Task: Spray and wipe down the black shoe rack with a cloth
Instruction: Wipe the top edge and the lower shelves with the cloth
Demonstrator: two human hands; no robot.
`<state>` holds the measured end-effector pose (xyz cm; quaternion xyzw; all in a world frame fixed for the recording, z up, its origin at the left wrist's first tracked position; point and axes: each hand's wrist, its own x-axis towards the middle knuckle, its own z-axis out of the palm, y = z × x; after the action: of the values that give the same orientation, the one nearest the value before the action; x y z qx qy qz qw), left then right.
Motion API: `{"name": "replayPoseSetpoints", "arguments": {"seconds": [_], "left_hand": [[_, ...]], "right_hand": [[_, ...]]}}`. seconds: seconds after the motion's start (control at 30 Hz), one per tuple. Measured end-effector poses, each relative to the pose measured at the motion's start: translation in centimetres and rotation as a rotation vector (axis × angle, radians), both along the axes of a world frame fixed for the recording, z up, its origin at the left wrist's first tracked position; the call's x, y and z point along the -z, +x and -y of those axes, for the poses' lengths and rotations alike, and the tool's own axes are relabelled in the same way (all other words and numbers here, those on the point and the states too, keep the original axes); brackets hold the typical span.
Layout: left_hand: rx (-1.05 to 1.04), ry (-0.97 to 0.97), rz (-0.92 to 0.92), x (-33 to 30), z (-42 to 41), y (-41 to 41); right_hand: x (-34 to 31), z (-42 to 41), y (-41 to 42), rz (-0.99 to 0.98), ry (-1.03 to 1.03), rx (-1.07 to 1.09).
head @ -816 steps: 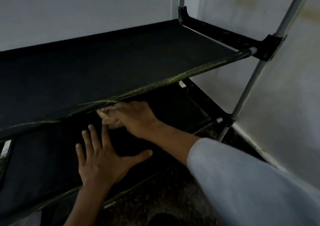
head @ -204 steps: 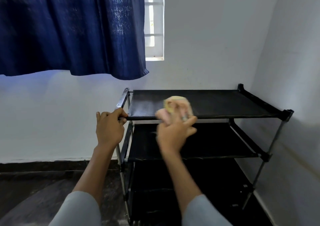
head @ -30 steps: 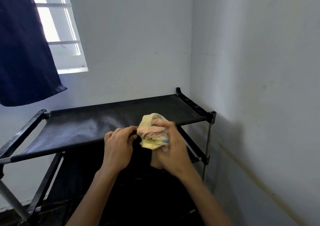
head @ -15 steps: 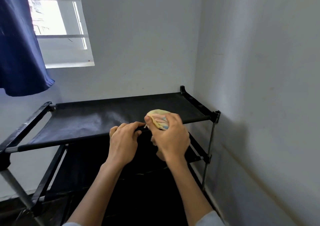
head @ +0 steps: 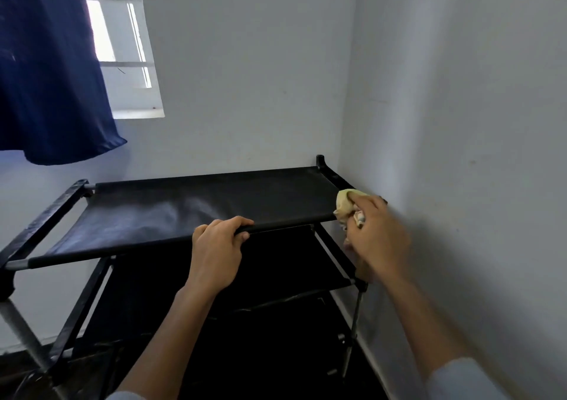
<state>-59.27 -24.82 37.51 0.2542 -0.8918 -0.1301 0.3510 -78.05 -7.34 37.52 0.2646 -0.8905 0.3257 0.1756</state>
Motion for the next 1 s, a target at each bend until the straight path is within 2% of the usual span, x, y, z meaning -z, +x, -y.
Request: {"name": "replayPoseSetpoints", "arguments": {"seconds": [0.07,0.13,0.23,0.33,0.43,0.57,0.7,0.8,1.0], "left_hand": [[-0.007,-0.002,-0.016,0.1,0.0,-0.1],[-0.008,-0.005,-0.019,0.2,0.1,-0.1],[0.029,-0.036,-0.022,0.5,0.5,0.0],[0.067,-0.042,-0.017,0.4,0.8,0.4],[0.067,-0.035,-0.034,0.5,1.0,0.4],[0.109,-0.037,-0.064,0.6,1.1,0.3],[0.103,-0.071,-0.068,1.0,1.5,0.0],[0.076,-0.07,-0.053,1.2,1.5,-0.4],[0.11,-0.063,-0.028,0.3,0.9,0.0]], "right_hand": [[-0.6,1.8,2.1,0.068,-0.044,0.028],[-0.9,4.3,6.0,0.105,-0.087,-0.045],[-0.7,7.7,12.1,0.042,-0.009,-0.292],[-0.8,7.3,12.5,-0.024,0.039,-0.365],[0.5,4.4,8.1,-0.051,0.028,-0.257],[0.5,0.4,1.5,0.088,-0.134,-0.006],[-0.4,1.0,1.9,0.163,-0.202,0.025],[-1.6,3.5,4.9,0.266,-0.23,-0.048],[-1.8,6.8,11.9,0.192,-0.073,-0.364]]}}
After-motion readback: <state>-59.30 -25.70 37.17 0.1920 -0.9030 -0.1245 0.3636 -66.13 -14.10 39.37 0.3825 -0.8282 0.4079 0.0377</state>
